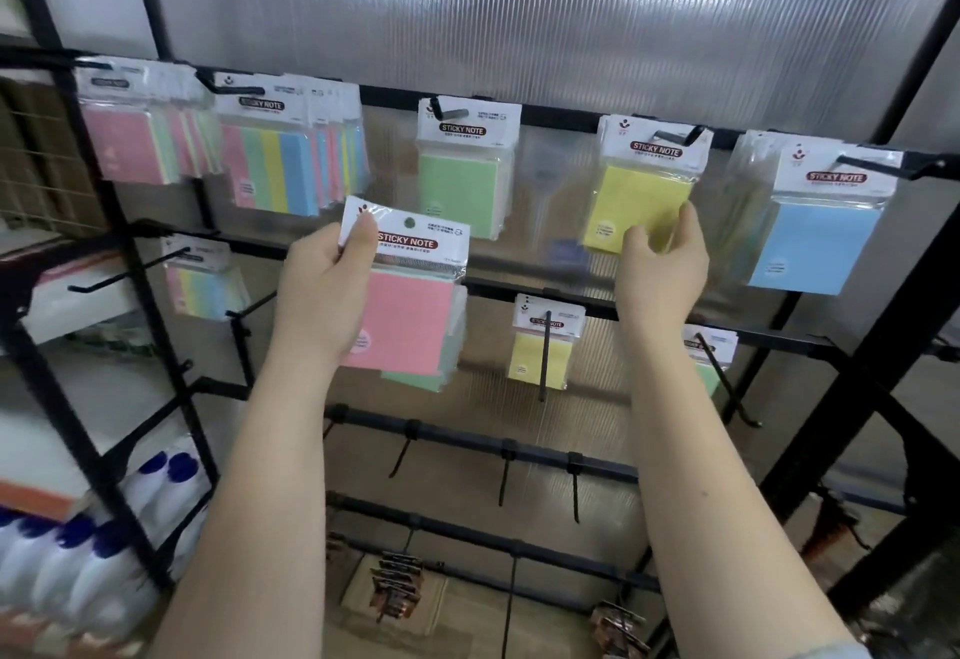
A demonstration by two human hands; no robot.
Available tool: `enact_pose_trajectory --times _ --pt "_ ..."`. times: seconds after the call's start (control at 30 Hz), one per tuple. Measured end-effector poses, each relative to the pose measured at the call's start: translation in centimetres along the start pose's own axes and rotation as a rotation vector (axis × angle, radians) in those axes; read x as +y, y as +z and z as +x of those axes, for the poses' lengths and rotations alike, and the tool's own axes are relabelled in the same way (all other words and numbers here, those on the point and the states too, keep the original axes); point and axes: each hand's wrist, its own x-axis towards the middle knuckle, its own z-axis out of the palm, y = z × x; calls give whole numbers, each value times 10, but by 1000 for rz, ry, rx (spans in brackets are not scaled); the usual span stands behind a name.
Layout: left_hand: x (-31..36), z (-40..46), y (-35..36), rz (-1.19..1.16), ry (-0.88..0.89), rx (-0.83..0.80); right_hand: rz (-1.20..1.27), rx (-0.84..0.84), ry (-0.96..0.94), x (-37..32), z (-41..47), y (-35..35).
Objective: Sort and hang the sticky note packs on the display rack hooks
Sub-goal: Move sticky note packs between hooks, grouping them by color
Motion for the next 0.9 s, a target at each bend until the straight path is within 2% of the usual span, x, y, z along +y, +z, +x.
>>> enact_pose_trajectory --times 0.4,0.6,0.73,0.9 --pt "-11 -17 -59 104 -62 270 -112 -447 114 20 -69 23" --pt "-28 9 -94 68 -90 302 -288 -612 42 15 -89 67" --pt "-48 42 -125 40 -85 267 -376 -656 -37 11 -107 109" --pt "-74 104 -179 19 -22 190 -419 -660 -43 2 -138 174"
